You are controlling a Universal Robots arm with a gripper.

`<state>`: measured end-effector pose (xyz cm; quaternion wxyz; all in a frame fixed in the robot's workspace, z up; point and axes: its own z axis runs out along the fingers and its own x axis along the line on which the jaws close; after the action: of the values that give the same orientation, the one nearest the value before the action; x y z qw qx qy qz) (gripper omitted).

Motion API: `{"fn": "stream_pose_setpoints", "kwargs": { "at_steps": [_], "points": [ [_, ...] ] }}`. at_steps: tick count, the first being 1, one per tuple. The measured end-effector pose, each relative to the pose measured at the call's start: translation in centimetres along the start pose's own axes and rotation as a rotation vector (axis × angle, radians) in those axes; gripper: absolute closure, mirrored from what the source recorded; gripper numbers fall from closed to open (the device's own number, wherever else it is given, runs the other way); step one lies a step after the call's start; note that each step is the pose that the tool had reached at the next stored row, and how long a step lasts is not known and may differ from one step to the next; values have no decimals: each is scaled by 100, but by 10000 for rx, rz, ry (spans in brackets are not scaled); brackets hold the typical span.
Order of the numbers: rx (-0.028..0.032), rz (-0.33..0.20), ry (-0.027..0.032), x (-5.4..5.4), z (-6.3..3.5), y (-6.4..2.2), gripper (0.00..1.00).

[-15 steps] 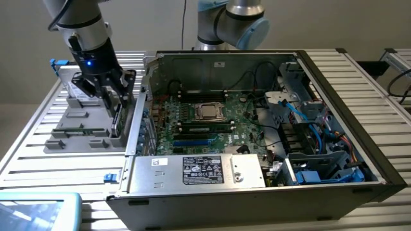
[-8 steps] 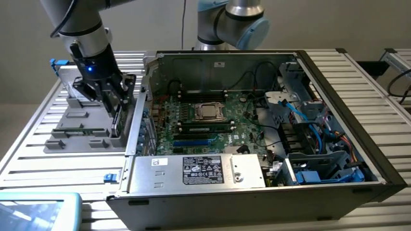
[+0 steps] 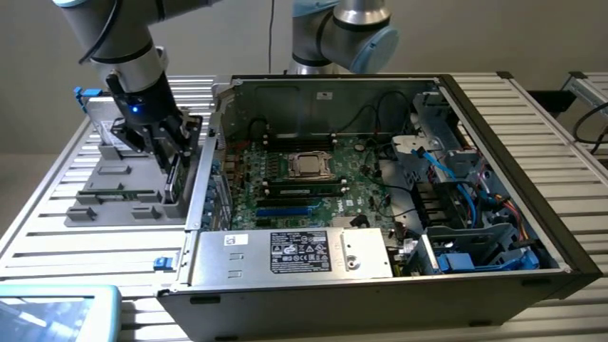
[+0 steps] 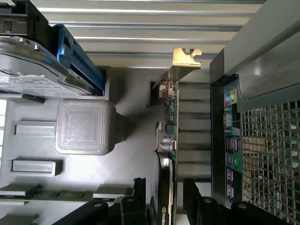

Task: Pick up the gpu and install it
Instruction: 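Pick up the gpu and move the gpu toward the slot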

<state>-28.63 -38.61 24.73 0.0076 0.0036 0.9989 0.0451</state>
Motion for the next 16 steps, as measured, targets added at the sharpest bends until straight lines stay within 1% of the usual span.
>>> {"fn": "stream_pose_setpoints", "kwargs": {
  "at_steps": [2,3,6,11,12,15,16],
  "points": [
    [-85,66,-6,0,20,-8,54],
    [-112,95,-10,0,33,-14,54],
    [-168,166,-13,1,77,-40,54],
    [-195,239,-13,1,93,-56,54],
    [-203,259,0,0,97,-57,54],
    [-217,311,75,0,111,-63,54],
    [-231,321,86,-1,119,-66,54]
  ]
}}
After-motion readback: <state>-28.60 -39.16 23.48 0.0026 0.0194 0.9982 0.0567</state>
